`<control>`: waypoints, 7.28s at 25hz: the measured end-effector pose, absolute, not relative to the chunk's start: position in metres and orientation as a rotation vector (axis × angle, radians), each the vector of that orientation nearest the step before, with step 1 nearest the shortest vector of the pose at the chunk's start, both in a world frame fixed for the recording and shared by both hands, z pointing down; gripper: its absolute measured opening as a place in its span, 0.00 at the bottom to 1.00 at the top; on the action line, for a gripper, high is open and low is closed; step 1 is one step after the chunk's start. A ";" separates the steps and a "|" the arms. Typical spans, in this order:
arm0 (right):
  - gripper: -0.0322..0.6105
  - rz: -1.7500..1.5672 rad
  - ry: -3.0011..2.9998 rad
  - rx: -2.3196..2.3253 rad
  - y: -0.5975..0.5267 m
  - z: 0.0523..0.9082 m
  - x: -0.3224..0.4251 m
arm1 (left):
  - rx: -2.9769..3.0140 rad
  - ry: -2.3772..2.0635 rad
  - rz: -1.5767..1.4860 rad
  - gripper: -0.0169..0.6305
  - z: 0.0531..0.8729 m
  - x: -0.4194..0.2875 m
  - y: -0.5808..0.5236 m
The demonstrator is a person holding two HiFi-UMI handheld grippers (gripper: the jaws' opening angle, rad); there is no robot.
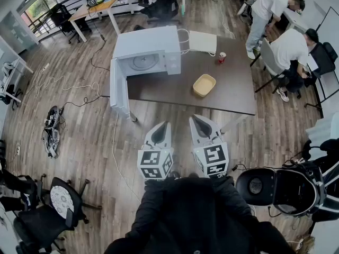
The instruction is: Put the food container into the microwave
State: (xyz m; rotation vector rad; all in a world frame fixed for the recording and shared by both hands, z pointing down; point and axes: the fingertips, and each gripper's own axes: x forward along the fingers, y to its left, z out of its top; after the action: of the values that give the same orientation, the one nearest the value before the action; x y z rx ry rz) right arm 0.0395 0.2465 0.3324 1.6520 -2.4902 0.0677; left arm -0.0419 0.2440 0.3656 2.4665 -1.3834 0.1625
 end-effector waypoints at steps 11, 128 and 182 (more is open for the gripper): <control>0.09 0.121 -2.490 1.701 0.243 0.337 0.047 | 2.471 -1.364 0.167 0.08 0.372 -0.037 0.242; 0.09 0.699 -2.026 1.540 -0.066 0.590 0.158 | 2.193 -1.078 0.575 0.08 0.597 0.059 -0.089; 0.10 0.739 -1.722 1.321 -0.088 0.719 0.159 | 2.093 -0.978 0.769 0.08 0.691 0.043 -0.105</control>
State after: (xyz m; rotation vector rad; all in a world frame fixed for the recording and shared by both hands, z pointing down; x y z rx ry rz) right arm 0.1593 -0.0881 0.7189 1.3209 -1.7216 0.7391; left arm 0.0432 -0.1053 0.6913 2.0932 -0.9777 0.7686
